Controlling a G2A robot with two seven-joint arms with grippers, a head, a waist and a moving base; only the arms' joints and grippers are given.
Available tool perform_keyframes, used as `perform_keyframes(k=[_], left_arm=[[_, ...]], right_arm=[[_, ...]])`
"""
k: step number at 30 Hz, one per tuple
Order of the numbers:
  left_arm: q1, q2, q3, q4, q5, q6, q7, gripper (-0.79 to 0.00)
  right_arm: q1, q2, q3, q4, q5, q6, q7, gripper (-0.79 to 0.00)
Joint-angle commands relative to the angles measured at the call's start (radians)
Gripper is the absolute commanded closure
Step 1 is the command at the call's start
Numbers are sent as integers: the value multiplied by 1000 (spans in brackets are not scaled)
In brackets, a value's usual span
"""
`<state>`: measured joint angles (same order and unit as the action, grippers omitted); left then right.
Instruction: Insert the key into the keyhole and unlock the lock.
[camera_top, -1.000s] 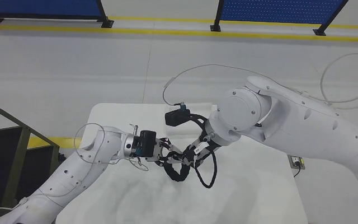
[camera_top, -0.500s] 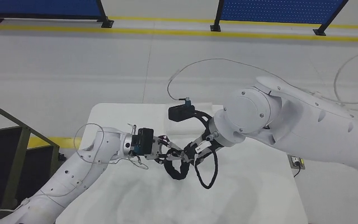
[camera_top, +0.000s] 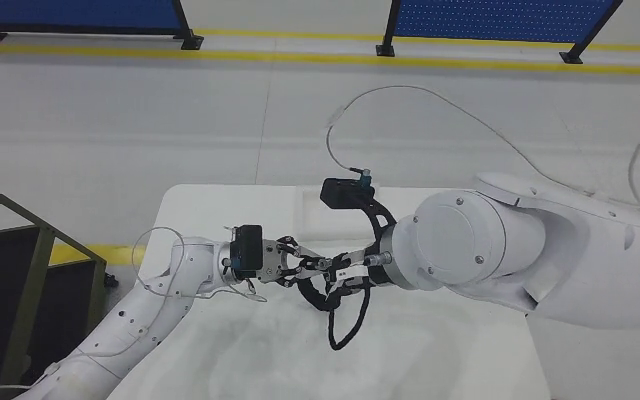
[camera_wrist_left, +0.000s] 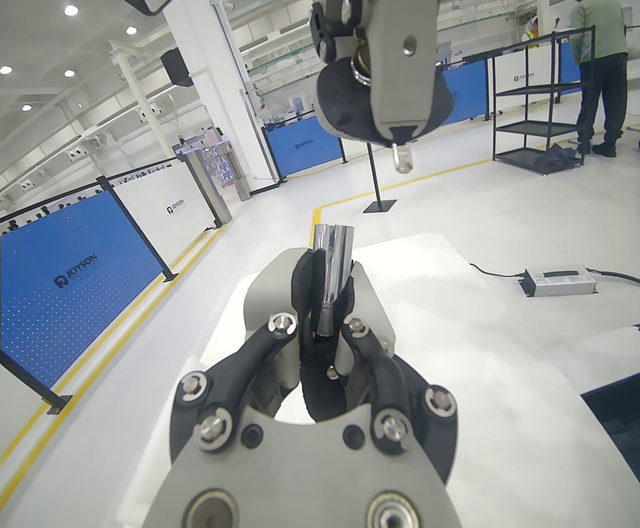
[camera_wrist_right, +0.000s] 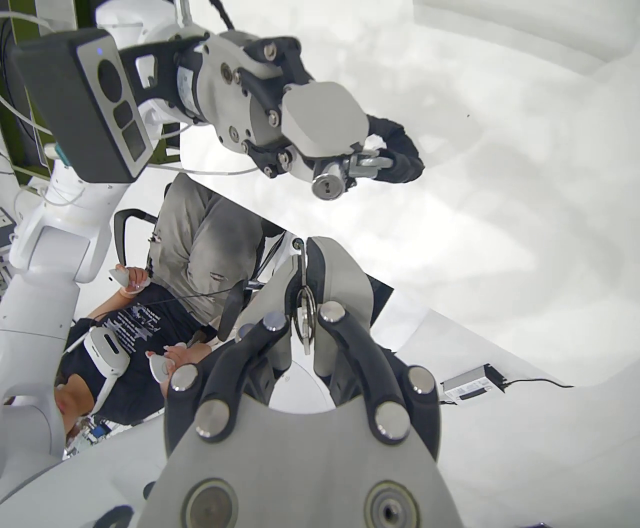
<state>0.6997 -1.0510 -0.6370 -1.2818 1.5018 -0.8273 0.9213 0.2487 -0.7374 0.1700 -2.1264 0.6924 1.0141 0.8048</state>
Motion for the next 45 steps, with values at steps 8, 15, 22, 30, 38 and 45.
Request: perform_keyframes(k=[8, 15, 22, 30, 38, 45], left_arm=[[-2, -18, 6, 13, -8, -37, 7, 0], [-7, -32, 9, 30, -6, -54, 14, 0], [-7, -42, 8, 41, -3, -56, 16, 0], [-3, -47, 5, 40, -1, -57, 14, 0], [0, -50, 0, 40, -3, -58, 14, 0], [3, -51, -6, 43, -8, -60, 12, 0]], right_arm=[[-15, 14, 0, -23, -96, -2, 3, 0], [-13, 10, 0, -39, -123, -2, 4, 0], [-22, -8, 0, -35, -140, -2, 4, 0], [-40, -30, 0, -10, -156, -2, 4, 0], [-54, -36, 0, 3, -163, -2, 4, 0], [-50, -33, 0, 1, -161, -2, 4, 0]])
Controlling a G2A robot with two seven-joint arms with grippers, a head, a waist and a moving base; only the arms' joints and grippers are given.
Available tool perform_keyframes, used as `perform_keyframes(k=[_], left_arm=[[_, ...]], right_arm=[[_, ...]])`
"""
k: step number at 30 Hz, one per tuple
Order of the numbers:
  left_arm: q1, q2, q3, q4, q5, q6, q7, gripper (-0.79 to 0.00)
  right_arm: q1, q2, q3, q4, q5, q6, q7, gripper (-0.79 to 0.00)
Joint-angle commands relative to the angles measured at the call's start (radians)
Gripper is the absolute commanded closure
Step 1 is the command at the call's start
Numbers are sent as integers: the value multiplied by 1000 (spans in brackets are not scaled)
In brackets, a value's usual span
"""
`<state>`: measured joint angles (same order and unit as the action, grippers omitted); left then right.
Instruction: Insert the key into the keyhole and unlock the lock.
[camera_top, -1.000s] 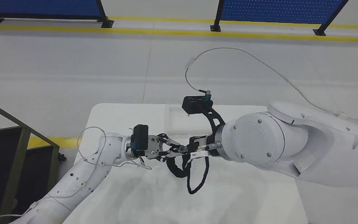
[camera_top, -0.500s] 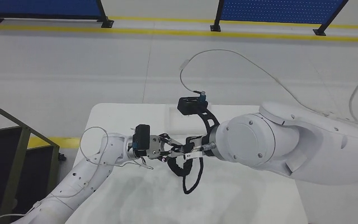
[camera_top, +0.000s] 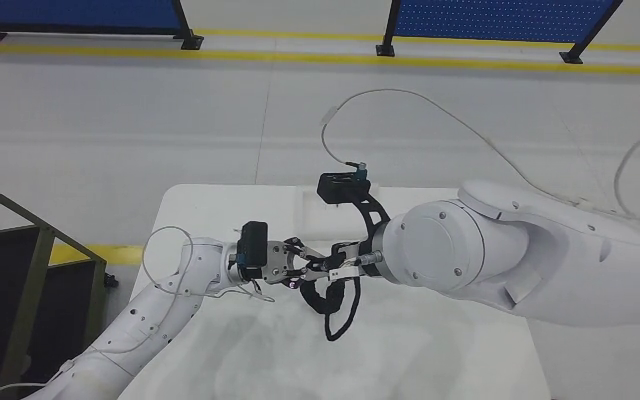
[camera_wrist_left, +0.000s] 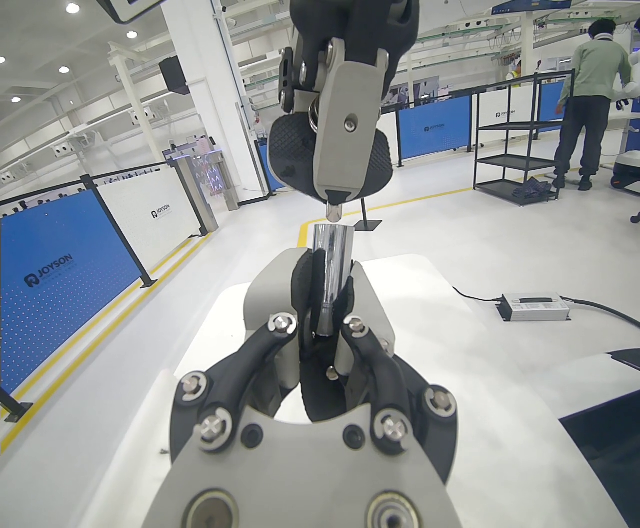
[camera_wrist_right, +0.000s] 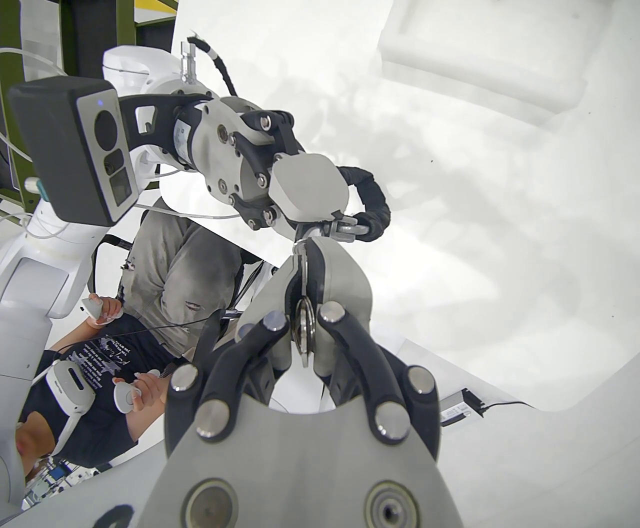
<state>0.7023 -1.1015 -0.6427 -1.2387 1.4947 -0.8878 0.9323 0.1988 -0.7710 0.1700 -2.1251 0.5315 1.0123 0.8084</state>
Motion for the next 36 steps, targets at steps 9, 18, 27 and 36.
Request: perform_keyframes(k=[9, 18, 27, 36], left_arm=[[5, 0, -3, -6, -10, -2, -2, 0], [6, 0, -4, -7, -15, -4, -4, 0], [6, 0, -4, -7, -15, -4, -4, 0], [6, 0, -4, -7, -15, -4, -4, 0]], right_arm=[[-5, 2, 0, 2, -4, 0, 0, 0], [-4, 1, 0, 4, -6, 0, 0, 0], [-4, 1, 0, 4, -6, 0, 0, 0], [-4, 1, 0, 4, -6, 0, 0, 0]])
